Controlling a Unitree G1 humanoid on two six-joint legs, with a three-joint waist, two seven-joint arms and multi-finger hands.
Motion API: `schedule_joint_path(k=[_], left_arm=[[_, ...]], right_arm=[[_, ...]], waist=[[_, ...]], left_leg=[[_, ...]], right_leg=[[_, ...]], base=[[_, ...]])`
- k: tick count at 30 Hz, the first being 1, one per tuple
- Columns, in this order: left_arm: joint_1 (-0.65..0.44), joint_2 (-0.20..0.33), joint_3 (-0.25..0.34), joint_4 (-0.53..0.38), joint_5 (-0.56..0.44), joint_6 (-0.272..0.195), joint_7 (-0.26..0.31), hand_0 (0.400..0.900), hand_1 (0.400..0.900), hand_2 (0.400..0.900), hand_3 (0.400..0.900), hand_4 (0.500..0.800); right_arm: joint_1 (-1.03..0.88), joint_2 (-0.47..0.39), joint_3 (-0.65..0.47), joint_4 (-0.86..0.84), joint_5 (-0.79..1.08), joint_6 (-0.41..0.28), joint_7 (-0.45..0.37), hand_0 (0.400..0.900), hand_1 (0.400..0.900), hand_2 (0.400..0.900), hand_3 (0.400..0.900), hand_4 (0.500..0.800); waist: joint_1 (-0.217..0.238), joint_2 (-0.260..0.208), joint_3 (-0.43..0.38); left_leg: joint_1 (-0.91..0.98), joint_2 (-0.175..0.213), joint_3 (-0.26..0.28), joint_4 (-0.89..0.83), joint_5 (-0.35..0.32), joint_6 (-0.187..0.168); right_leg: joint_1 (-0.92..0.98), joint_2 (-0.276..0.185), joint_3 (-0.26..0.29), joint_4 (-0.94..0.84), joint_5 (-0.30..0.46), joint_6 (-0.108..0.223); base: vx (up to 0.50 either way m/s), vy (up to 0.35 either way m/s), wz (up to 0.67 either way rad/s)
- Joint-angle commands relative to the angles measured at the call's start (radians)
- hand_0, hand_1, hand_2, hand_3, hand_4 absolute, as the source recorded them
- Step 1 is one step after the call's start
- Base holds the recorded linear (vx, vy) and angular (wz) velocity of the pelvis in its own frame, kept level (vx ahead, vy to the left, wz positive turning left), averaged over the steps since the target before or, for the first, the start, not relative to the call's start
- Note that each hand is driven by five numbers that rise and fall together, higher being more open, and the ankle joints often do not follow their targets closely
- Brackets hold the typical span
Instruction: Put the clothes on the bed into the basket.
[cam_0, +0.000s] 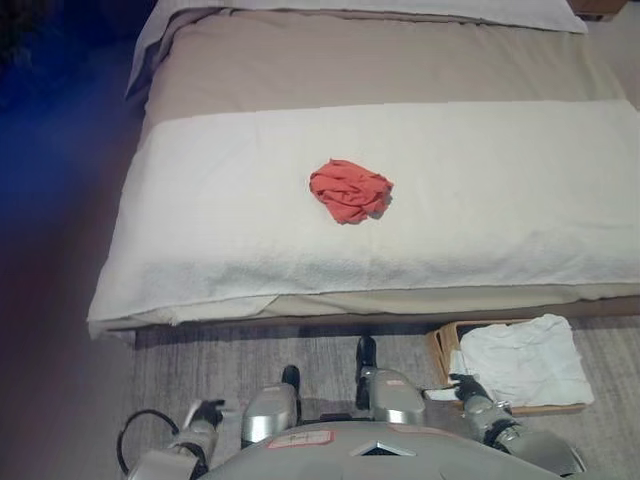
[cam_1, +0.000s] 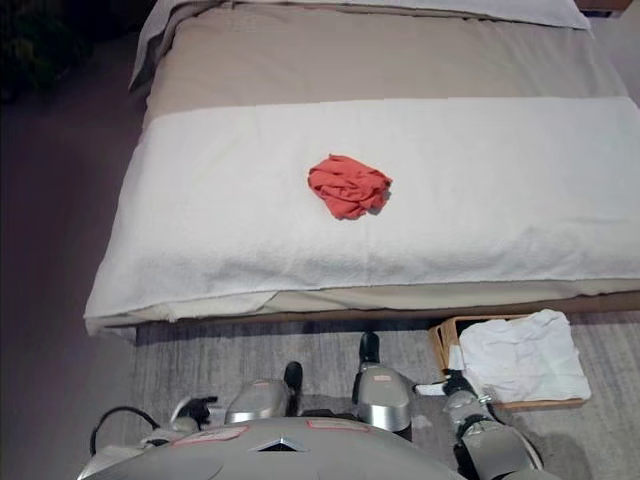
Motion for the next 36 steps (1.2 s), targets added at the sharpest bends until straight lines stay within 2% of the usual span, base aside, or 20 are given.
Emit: schedule_joint_path(k=[1, 3, 5, 6, 8, 9, 10, 12, 15, 17, 20, 26, 30, 36], left_arm=[[-0.038, 0.071, 0.012, 0.017, 0.008, -0.009, 0.074, 0.900, 0.900, 0.900, 0.900, 0.800], [-0.036, 0.056, 0.017, 0.012, -0.018, -0.012, 0.082, 0.900, 0.900, 0.900, 0.900, 0.800], [-0.028, 0.041, -0.006, -0.007, -0.008, -0.014, 0.079, 0.900, 0.900, 0.900, 0.900, 0.800], [-0.027, 0.034, -0.014, -0.017, -0.009, -0.017, 0.083, 0.900, 0.900, 0.900, 0.900, 0.800], [-0.046, 0.024, -0.032, -0.029, -0.036, -0.019, 0.095, 0.900, 0.900, 0.900, 0.900, 0.800], [-0.047, 0.019, -0.047, -0.033, -0.043, -0.022, 0.099, 0.900, 0.900, 0.900, 0.900, 0.800], [-0.046, 0.015, -0.050, -0.028, -0.047, -0.020, 0.097, 0.900, 0.900, 0.900, 0.900, 0.800], [-0.038, 0.014, -0.047, -0.015, -0.058, -0.014, 0.095, 0.900, 0.900, 0.900, 0.900, 0.800], [-0.023, 0.021, -0.066, -0.011, -0.079, -0.025, 0.099, 0.900, 0.900, 0.900, 0.900, 0.800], [-0.019, 0.029, -0.075, -0.008, -0.090, -0.026, 0.095, 0.900, 0.900, 0.900, 0.900, 0.800], [-0.019, 0.042, -0.077, -0.009, -0.113, -0.031, 0.103, 0.900, 0.900, 0.900, 0.900, 0.800], [-0.037, 0.026, -0.119, -0.023, -0.141, -0.038, 0.107, 0.900, 0.900, 0.900, 0.900, 0.800], [-0.053, 0.023, -0.143, -0.033, -0.152, -0.040, 0.102, 0.900, 0.900, 0.900, 0.900, 0.800], [-0.068, 0.027, -0.162, -0.050, -0.177, -0.045, 0.103, 0.900, 0.900, 0.900, 0.900, 0.800]], right_arm=[[-0.128, -0.063, 0.054, -0.023, -0.062, -0.014, -0.052, 0.900, 0.900, 0.900, 0.900, 0.800], [-0.155, -0.091, 0.053, -0.061, -0.055, -0.014, -0.069, 0.900, 0.900, 0.900, 0.900, 0.800], [-0.202, -0.138, 0.071, -0.156, -0.066, -0.018, -0.084, 0.900, 0.900, 0.900, 0.900, 0.800], [-0.232, -0.161, 0.083, -0.185, -0.074, -0.021, -0.085, 0.900, 0.900, 0.900, 0.900, 0.800], [-0.304, -0.209, 0.104, -0.251, -0.079, -0.019, -0.108, 0.900, 0.900, 0.900, 0.900, 0.800], [-0.354, -0.234, 0.107, -0.257, -0.064, -0.017, -0.110, 0.900, 0.900, 0.900, 0.900, 0.800], [-0.396, -0.248, 0.120, -0.247, -0.057, -0.014, -0.110, 0.900, 0.900, 0.900, 0.900, 0.800], [-0.474, -0.254, 0.154, -0.242, -0.066, -0.005, -0.104, 0.900, 0.900, 0.900, 0.900, 0.800], [-0.693, -0.271, 0.230, -0.142, -0.050, 0.001, -0.090, 0.900, 0.900, 0.900, 0.900, 0.800], [-0.815, -0.283, 0.270, -0.065, -0.039, 0.008, -0.075, 0.900, 0.900, 0.900, 0.900, 0.800], [-0.957, -0.292, 0.320, -0.008, -0.043, 0.014, -0.077, 0.900, 0.900, 0.900, 0.900, 0.800], [-1.133, -0.348, 0.389, 0.078, -0.075, 0.028, -0.077, 0.900, 0.900, 0.900, 0.900, 0.800], [-1.204, -0.393, 0.418, 0.110, -0.084, 0.031, -0.074, 0.900, 0.900, 0.900, 0.900, 0.800], [-1.283, -0.448, 0.466, 0.122, -0.085, 0.035, -0.064, 0.900, 0.900, 0.900, 0.900, 0.800]], waist=[[0.013, -0.012, -0.005], [0.011, -0.005, -0.016], [0.005, -0.004, -0.014], [0.013, -0.005, 0.003], [0.034, -0.009, 0.053], [0.044, -0.004, 0.058], [0.054, 0.004, 0.057], [0.069, 0.015, 0.055], [0.095, 0.048, 0.060], [0.115, 0.053, 0.063], [0.139, 0.062, 0.084], [0.180, 0.098, 0.146], [0.198, 0.124, 0.160], [0.217, 0.144, 0.180]], left_leg=[[0.085, -0.070, -0.046, -0.088, 0.017, 0.017], [0.091, -0.060, -0.069, -0.064, -0.001, 0.007], [0.043, -0.048, -0.062, 0.069, -0.042, -0.014], [-0.021, -0.061, -0.052, 0.197, -0.032, -0.030], [-0.145, -0.105, -0.057, 0.280, -0.003, -0.037], [-0.204, -0.103, -0.050, 0.202, 0.015, -0.032], [-0.245, -0.072, -0.030, 0.132, 0.062, -0.032], [-0.254, -0.044, 0.025, 0.096, 0.080, -0.032], [-0.259, -0.025, 0.038, -0.010, 0.128, -0.018], [-0.267, -0.028, 0.039, -0.052, 0.155, -0.017], [-0.281, -0.028, 0.022, -0.086, 0.180, -0.020], [-0.331, -0.040, -0.036, -0.090, 0.208, -0.031], [-0.367, -0.051, -0.074, -0.090, 0.223, -0.036], [-0.414, -0.058, -0.101, -0.090, 0.240, -0.039]], right_leg=[[-0.160, -0.055, 0.065, 0.044, 0.172, 0.014], [-0.152, -0.058, 0.040, 0.063, 0.157, 0.003], [-0.135, -0.049, 0.026, 0.064, 0.124, -0.015], [-0.119, -0.044, 0.027, 0.061, 0.113, -0.029], [-0.115, -0.046, 0.032, 0.049, 0.105, -0.040], [-0.114, -0.047, 0.034, 0.030, 0.101, -0.037], [-0.112, -0.048, 0.030, 0.011, 0.102, -0.028], [-0.124, -0.057, 0.029, 0.004, 0.112, -0.021], [-0.189, -0.043, 0.039, -0.014, 0.140, -0.020], [-0.221, -0.043, 0.037, -0.015, 0.147, -0.022], [-0.255, -0.046, 0.034, -0.001, 0.146, -0.026], [-0.296, -0.070, -0.001, 0.049, 0.126, -0.026], [-0.316, -0.088, -0.030, 0.065, 0.124, -0.021], [-0.355, -0.102, -0.042, 0.088, 0.122, -0.016]], base=[[0.31, -0.244, 0.47], [0.28, -0.230, 0.48], [0.17, -0.240, 0.34], [0.05, -0.169, 0.06], [-0.09, -0.076, -0.03], [-0.03, 0.002, 0.08], [0.06, 0.026, 0.08], [0.10, 0.044, -0.17], [-0.04, 0.067, -0.19], [0.00, 0.072, 0.01], [0.02, 0.017, 0.18], [-0.03, -0.012, 0.32], [-0.01, -0.018, 0.36], [-0.01, -0.017, 0.17]])
